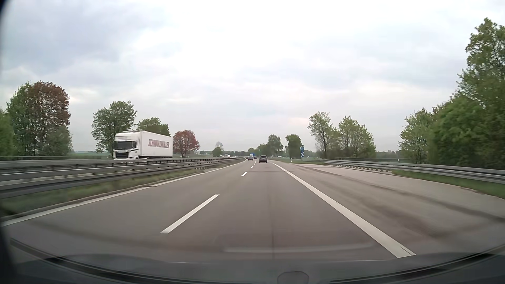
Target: Follow the waypoints while adhering to traffic rules and regulations
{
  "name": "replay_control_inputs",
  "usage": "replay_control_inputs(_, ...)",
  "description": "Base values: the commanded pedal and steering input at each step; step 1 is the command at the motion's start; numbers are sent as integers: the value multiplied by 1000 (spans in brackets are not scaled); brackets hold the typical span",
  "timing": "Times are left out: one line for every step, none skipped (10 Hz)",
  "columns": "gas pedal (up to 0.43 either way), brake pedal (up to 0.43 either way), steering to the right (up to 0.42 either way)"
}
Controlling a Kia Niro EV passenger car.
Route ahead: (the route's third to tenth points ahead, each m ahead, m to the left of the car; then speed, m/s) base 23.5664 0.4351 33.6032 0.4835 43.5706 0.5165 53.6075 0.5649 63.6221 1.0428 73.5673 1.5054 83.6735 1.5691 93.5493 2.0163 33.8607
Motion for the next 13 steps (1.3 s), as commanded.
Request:
replay_control_inputs(248,0,-3)
replay_control_inputs(248,0,-3)
replay_control_inputs(248,0,-4)
replay_control_inputs(248,0,-4)
replay_control_inputs(248,0,-4)
replay_control_inputs(240,0,-4)
replay_control_inputs(240,0,-4)
replay_control_inputs(240,0,-4)
replay_control_inputs(240,0,-4)
replay_control_inputs(228,0,-4)
replay_control_inputs(228,0,-4)
replay_control_inputs(228,0,-4)
replay_control_inputs(228,0,-4)
